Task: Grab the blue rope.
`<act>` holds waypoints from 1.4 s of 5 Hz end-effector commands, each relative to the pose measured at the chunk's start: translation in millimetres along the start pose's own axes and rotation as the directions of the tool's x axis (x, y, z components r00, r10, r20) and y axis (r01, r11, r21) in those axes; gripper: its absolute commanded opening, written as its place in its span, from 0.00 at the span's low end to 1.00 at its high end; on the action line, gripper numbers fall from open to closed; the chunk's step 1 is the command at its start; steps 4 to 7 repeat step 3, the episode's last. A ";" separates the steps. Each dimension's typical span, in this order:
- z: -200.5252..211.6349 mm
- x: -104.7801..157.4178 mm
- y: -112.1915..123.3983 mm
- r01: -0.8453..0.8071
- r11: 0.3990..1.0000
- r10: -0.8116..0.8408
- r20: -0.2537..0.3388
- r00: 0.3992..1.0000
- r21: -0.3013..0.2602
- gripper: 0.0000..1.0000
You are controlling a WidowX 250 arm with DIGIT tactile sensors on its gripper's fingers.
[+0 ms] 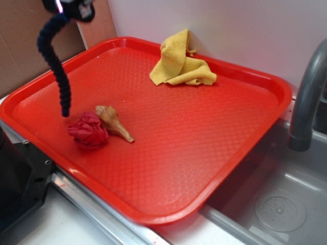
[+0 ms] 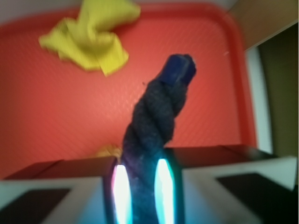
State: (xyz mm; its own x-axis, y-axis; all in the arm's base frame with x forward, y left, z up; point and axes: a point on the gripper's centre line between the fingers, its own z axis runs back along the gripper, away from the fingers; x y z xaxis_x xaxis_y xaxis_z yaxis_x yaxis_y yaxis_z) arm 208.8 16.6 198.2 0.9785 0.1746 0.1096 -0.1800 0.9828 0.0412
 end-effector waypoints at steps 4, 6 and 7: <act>67.9 30.7 -29.4 -0.134 0.988 0.135 0.013 0.991 -0.079 0.00; 67.9 30.7 -29.4 -0.134 0.988 0.135 0.013 0.991 -0.079 0.00; 67.9 30.7 -29.4 -0.134 0.988 0.135 0.013 0.991 -0.079 0.00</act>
